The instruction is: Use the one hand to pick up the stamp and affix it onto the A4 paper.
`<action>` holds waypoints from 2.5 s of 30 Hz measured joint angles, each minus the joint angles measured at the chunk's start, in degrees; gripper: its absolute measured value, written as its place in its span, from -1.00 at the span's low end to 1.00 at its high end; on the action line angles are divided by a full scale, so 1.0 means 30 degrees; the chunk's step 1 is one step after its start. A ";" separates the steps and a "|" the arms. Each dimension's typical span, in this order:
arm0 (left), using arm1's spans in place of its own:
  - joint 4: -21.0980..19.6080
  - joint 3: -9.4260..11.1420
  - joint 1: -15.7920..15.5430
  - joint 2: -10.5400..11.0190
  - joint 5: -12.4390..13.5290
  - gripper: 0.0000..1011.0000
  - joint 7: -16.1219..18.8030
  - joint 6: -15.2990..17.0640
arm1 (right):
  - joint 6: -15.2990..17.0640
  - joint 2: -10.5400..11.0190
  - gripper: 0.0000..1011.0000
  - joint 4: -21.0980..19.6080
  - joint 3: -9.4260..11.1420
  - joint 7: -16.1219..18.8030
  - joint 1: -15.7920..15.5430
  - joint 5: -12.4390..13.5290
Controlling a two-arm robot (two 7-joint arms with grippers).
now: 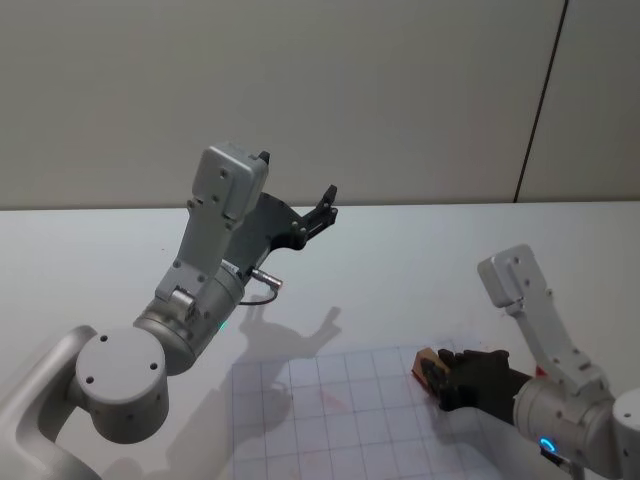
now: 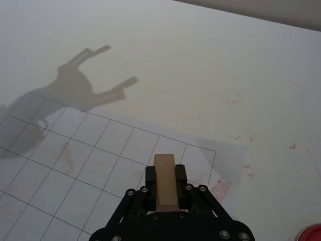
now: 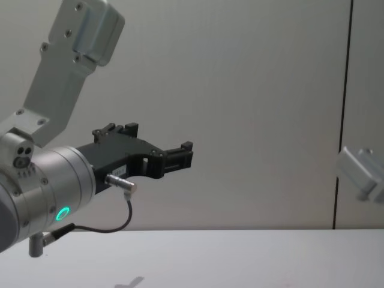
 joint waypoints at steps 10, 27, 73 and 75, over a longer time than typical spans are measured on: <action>0.0000 0.0000 0.0000 0.0001 0.0000 0.98 0.0000 -0.0001 | 0.0107 0.0059 -0.58 0.0156 -0.0311 0.0371 0.0135 -0.1167; 0.0000 0.0000 0.0000 0.0001 0.0001 0.98 0.0000 0.0000 | 0.0172 0.0238 -0.58 0.0314 -0.0902 0.1424 0.0375 -0.3559; 0.0000 0.0000 0.0000 0.0001 0.0000 0.98 0.0000 0.0000 | -0.0241 0.1261 -0.58 -0.2574 0.1775 -0.3259 -0.1249 0.0611; 0.0000 -0.0001 0.0000 0.0002 0.0000 0.98 0.0000 0.0000 | -0.0051 0.1480 -0.58 -0.2746 0.1986 -0.3549 -0.1597 0.0754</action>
